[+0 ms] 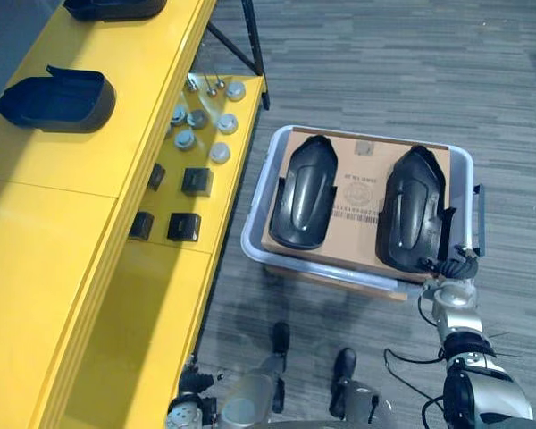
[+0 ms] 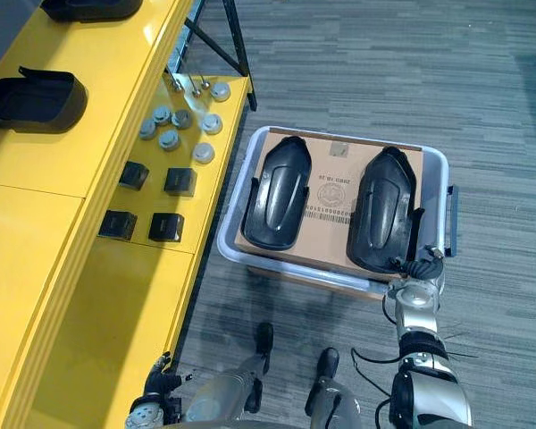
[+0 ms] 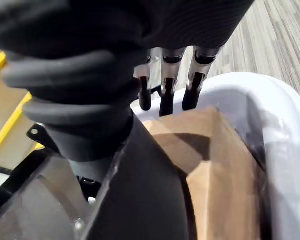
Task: Walk over and take plastic housings, then place them on the shelf
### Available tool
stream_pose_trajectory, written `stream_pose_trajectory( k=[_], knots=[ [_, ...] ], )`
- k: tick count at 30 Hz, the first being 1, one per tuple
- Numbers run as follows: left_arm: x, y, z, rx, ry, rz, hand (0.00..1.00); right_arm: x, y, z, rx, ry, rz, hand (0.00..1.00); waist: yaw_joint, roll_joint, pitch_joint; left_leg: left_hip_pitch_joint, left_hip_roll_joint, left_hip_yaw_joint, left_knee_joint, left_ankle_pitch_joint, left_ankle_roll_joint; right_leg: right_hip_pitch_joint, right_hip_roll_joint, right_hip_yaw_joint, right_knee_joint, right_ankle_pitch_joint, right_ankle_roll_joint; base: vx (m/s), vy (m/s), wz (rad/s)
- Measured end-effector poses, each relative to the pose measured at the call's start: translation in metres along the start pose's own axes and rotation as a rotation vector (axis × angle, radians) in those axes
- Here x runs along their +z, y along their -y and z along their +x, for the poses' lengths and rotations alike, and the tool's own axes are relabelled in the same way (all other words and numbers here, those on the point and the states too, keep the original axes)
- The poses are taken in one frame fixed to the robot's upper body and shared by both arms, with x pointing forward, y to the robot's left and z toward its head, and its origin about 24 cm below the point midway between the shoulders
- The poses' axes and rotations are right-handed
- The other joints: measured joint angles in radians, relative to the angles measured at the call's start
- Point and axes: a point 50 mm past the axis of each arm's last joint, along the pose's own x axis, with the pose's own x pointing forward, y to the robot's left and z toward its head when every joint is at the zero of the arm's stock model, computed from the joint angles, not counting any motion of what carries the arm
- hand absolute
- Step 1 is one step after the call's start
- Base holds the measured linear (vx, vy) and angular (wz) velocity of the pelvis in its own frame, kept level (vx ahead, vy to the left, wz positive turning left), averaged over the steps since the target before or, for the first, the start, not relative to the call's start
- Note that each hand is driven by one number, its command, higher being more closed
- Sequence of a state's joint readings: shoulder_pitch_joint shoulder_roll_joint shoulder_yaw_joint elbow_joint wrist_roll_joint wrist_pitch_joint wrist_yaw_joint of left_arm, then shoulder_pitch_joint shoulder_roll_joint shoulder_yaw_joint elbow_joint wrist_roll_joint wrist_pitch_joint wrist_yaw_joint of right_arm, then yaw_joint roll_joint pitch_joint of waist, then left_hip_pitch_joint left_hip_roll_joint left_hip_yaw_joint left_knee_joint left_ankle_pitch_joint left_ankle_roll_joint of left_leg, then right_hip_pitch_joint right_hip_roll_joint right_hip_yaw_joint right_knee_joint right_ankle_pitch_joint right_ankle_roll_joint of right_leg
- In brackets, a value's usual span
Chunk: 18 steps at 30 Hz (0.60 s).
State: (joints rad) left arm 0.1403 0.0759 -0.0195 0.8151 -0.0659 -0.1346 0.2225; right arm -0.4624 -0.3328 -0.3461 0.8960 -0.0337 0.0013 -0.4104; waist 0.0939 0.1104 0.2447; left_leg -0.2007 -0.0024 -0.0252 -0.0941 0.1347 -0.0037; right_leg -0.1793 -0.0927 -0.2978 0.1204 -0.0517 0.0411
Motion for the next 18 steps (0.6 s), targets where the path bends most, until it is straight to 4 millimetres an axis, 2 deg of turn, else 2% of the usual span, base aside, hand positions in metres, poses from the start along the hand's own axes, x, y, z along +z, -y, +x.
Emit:
stream_pose_trajectory(
  k=[3, 8, 13, 15, 18],
  knots=[
    [0.003, 0.002, 0.001, -0.011, 0.01, 0.003, 0.0, -0.001, 0.001, -0.001, 0.001, 0.005, 0.003, 1.0, -0.002, -0.001, 0.0, 0.01, 0.002, 0.002, -0.001, -0.001, -0.002, 0.01, 0.003, 0.001, 0.0, -0.003, -0.001, 0.0, 0.0, 0.0],
    [0.007, 0.003, 0.001, -0.015, 0.025, -0.001, 0.0, -0.014, 0.019, -0.01, -0.008, 0.039, -0.042, 1.0, -0.002, -0.004, 0.001, 0.061, 0.003, 0.002, -0.003, -0.008, -0.011, 0.062, 0.002, -0.001, -0.001, -0.014, -0.001, 0.01, -0.009, 0.02],
    [0.021, 0.004, 0.0, -0.021, 0.085, -0.016, 0.0, -0.005, 0.038, -0.019, -0.052, 0.155, -0.086, 1.0, -0.025, -0.014, -0.004, 0.081, 0.005, 0.001, -0.003, -0.008, -0.011, 0.084, 0.0, -0.004, -0.002, -0.015, 0.001, 0.0, 0.0, 0.0],
    [0.031, 0.005, -0.001, -0.037, 0.131, -0.031, 0.0, -0.002, 0.048, -0.023, -0.077, 0.192, -0.092, 1.0, -0.025, -0.027, -0.013, 0.089, 0.005, 0.001, -0.002, -0.008, -0.011, 0.091, 0.0, -0.003, -0.002, -0.015, 0.001, 0.0, 0.0, 0.0],
    [0.057, 0.006, -0.009, -0.051, 0.258, -0.064, 0.0, 0.011, 0.056, -0.031, -0.103, 0.277, -0.11, 1.0, -0.028, -0.049, -0.035, 0.093, 0.007, -0.001, -0.002, -0.009, -0.011, 0.094, 0.001, -0.002, -0.001, -0.015, 0.001, 0.0, 0.0, 0.0]
  ],
)
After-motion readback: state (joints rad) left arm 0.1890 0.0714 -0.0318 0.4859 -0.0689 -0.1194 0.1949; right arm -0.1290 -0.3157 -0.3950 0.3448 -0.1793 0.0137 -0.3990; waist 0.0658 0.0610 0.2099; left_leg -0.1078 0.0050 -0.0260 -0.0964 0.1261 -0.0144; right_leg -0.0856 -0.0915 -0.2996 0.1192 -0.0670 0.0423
